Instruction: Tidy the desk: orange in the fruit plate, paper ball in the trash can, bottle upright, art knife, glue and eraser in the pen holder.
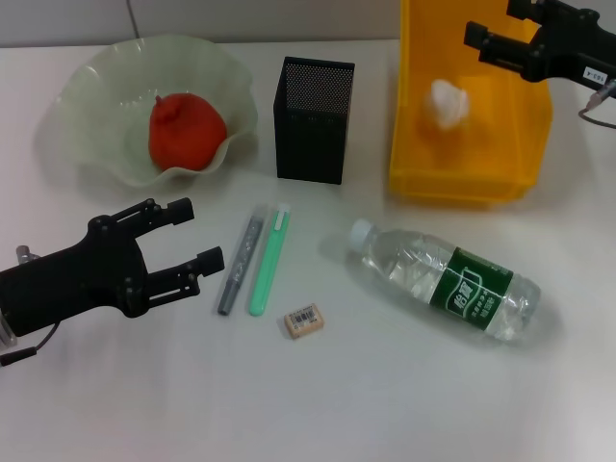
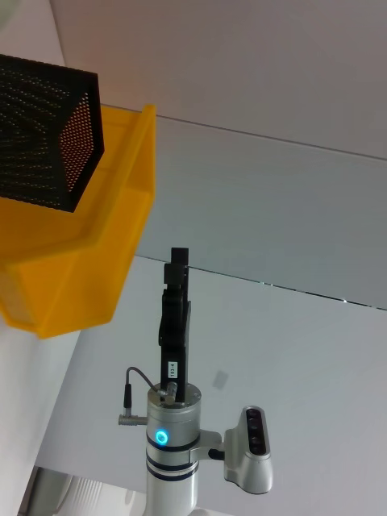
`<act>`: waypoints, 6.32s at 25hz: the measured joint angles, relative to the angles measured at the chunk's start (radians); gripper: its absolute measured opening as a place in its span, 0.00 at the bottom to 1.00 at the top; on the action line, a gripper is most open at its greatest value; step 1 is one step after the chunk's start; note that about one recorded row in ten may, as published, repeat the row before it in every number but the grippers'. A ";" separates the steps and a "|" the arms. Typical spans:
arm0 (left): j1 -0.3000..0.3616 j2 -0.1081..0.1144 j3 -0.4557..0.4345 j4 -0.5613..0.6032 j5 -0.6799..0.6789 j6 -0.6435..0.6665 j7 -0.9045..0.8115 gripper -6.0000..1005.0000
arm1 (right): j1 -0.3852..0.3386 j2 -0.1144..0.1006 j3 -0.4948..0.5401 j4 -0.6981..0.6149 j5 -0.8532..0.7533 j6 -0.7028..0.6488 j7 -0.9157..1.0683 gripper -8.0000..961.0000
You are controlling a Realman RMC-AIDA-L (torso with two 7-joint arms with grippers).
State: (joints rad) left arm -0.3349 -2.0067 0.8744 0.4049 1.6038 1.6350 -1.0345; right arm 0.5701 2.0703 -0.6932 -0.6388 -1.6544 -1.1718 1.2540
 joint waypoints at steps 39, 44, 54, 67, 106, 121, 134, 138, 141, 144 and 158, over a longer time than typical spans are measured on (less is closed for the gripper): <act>-0.013 -0.001 0.009 0.000 0.005 -0.014 -0.004 0.80 | -0.035 -0.061 -0.014 -0.107 -0.355 -0.540 0.153 0.82; -0.009 -0.001 0.011 0.000 0.006 -0.016 0.005 0.80 | 0.058 -0.075 -0.057 -0.231 -0.472 -0.552 0.425 0.82; -0.009 -0.006 0.022 0.000 0.007 -0.015 0.023 0.80 | 0.291 -0.094 -0.231 -0.276 -0.826 -0.574 0.756 0.82; -0.009 -0.012 0.014 0.000 0.007 -0.020 0.025 0.80 | 0.388 -0.064 -0.436 -0.269 -0.960 -0.608 0.874 0.82; -0.001 -0.016 0.014 0.000 0.007 -0.003 0.014 0.80 | 0.365 0.019 -0.677 -0.210 -1.037 -0.387 0.946 0.82; -0.001 -0.016 0.014 0.000 0.007 -0.003 0.010 0.80 | 0.357 0.020 -0.738 -0.190 -1.026 -0.330 0.946 0.82; 0.002 -0.019 0.014 0.000 0.006 -0.003 0.008 0.80 | 0.349 0.020 -0.747 -0.190 -1.024 -0.323 0.945 0.82; 0.002 -0.020 0.014 0.000 0.006 -0.003 0.008 0.80 | 0.344 0.021 -0.747 -0.200 -1.024 -0.324 0.945 0.82; 0.002 -0.020 0.014 0.000 0.004 -0.003 0.008 0.80 | 0.339 0.021 -0.745 -0.208 -1.024 -0.324 0.945 0.82; 0.002 -0.020 0.014 0.000 0.002 -0.002 0.008 0.80 | 0.338 0.019 -0.743 -0.210 -1.024 -0.324 0.945 0.82; 0.002 -0.018 0.014 0.000 0.000 0.000 -0.002 0.80 | 0.321 0.013 -0.723 -0.274 -0.990 -0.362 0.941 0.81</act>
State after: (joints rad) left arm -0.3328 -2.0251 0.8881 0.4049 1.6034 1.6349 -1.0367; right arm 0.8915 2.0834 -1.4159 -0.9124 -2.6443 -1.5342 2.1953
